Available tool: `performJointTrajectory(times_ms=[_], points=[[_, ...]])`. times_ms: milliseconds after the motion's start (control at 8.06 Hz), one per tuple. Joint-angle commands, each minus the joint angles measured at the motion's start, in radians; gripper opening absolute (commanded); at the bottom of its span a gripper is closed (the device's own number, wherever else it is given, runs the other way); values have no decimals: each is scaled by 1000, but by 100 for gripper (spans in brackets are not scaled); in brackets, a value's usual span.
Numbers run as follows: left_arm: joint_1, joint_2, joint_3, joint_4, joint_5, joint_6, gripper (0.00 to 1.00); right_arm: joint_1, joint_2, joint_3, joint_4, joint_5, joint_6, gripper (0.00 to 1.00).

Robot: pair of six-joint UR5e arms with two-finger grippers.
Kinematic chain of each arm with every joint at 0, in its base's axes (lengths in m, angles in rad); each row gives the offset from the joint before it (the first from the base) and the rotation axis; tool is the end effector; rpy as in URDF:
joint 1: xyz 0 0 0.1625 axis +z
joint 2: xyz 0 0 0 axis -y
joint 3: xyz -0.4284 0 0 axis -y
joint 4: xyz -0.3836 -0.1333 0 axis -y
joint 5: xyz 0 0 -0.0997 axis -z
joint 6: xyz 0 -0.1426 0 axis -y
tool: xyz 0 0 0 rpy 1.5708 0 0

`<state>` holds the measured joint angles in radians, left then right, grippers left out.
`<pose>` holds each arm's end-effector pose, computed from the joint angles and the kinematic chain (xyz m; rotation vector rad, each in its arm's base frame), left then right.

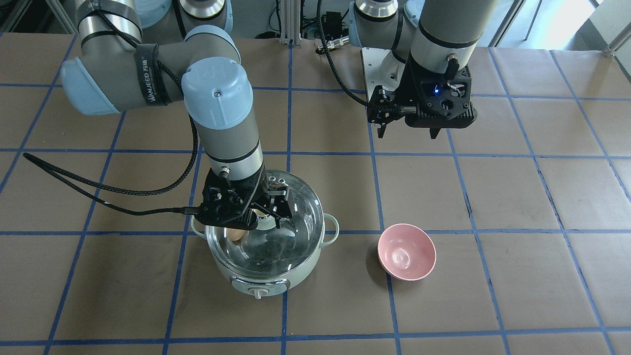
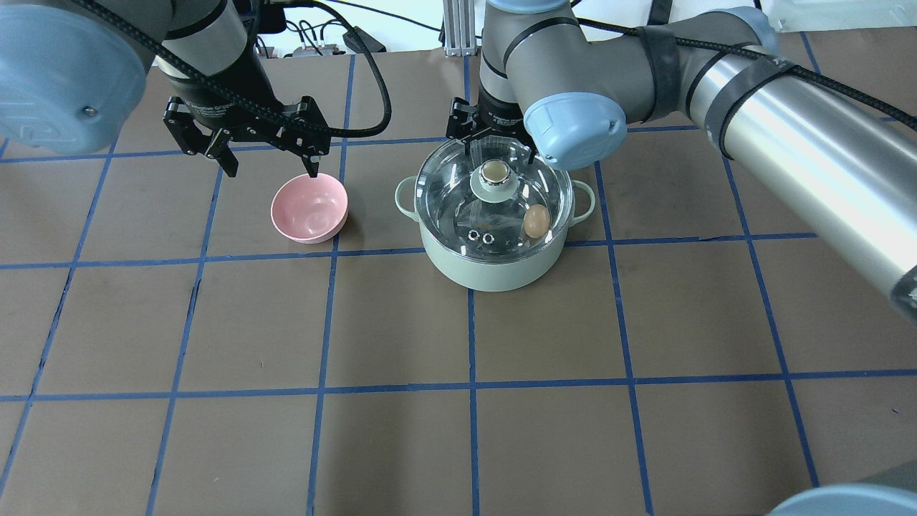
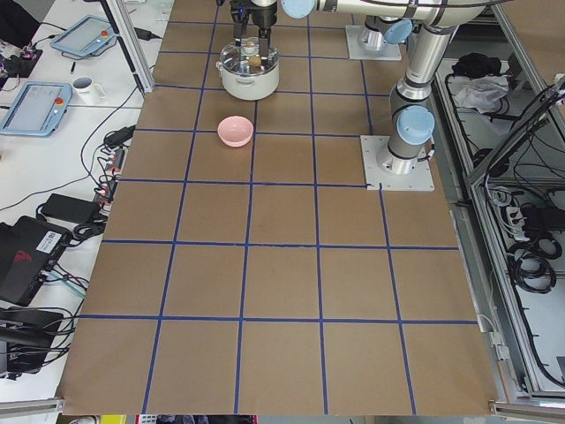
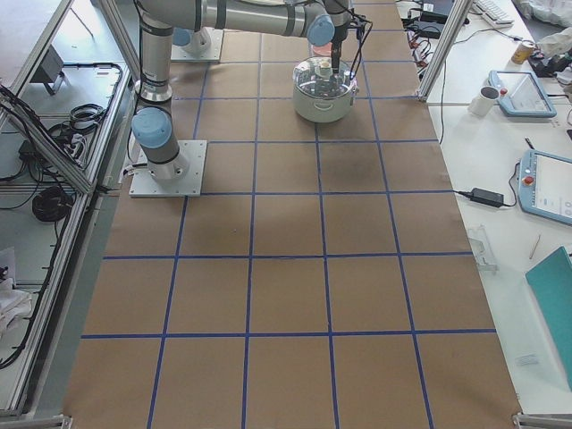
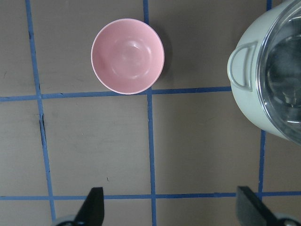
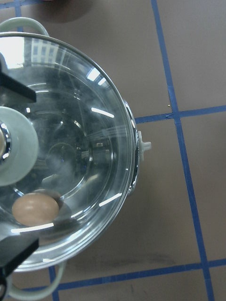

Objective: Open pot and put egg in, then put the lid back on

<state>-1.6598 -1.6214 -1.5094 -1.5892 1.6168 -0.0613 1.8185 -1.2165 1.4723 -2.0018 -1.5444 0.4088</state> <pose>-0.1710 -0.4906 0.4513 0.0431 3.0948 0.0064 0.2905 -0.5895 0.3442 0.2419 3.0412 -0.2407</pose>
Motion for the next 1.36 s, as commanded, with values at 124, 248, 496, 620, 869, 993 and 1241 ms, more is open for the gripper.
performJointTrajectory(times_ms=[124, 248, 496, 620, 869, 993, 1241], points=[[0, 0, 0, 2, 0, 0, 100, -141, -147, -6, 185, 0, -251, 100], [0, 0, 0, 2, 0, 0, 100, -175, -226, -6, 296, -2, -315, 100], [0, 0, 0, 3, 2, 2, 100, -200, -366, 9, 458, -28, -427, 100], [0, 1, 0, 3, 2, 2, 100, -202, -385, 13, 459, -29, -436, 100], [0, 0, 0, 3, 3, 5, 100, -200, -394, 14, 448, -7, -449, 100], [0, 0, 0, 3, 5, 5, 100, -203, -396, 14, 445, -9, -485, 100], [0, 0, 0, 3, 5, 5, 100, -197, -371, 37, 442, 15, -536, 100]])
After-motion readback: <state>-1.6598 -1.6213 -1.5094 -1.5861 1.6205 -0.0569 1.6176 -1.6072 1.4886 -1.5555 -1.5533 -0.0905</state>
